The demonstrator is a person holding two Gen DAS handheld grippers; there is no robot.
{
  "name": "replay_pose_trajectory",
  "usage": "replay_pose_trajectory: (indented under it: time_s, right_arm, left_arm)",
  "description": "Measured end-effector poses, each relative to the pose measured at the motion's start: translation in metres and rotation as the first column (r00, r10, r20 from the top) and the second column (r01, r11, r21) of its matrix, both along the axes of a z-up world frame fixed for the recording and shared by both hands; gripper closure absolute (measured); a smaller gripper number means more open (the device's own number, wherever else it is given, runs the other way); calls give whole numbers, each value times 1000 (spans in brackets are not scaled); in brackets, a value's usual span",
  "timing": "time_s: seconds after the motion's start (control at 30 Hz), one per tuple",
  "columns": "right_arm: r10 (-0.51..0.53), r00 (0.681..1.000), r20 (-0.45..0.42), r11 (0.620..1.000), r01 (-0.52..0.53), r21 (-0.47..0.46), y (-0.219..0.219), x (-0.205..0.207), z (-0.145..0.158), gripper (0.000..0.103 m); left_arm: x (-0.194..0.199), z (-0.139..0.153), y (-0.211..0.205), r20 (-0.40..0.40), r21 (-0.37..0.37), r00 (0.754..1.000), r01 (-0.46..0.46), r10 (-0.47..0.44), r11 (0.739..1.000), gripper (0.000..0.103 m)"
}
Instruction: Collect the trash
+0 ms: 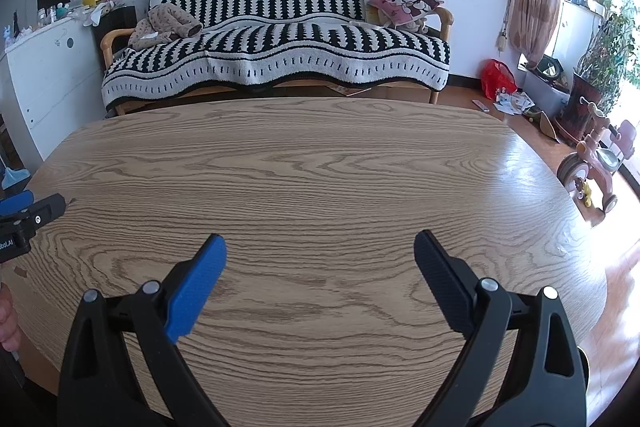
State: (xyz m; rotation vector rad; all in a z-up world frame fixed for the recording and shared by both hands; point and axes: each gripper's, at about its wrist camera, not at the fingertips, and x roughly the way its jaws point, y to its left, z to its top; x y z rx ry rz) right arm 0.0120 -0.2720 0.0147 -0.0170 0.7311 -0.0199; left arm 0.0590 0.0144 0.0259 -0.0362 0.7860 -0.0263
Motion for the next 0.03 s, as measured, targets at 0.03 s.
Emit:
replay_pose_trajectory:
  time_s: [0.03]
  right_arm:
    - [-3, 1000, -2, 1000, 3, 1, -1, 1, 0, 10]
  left_arm:
    - [0, -1, 0, -1, 2, 1000, 0, 0, 1000, 7]
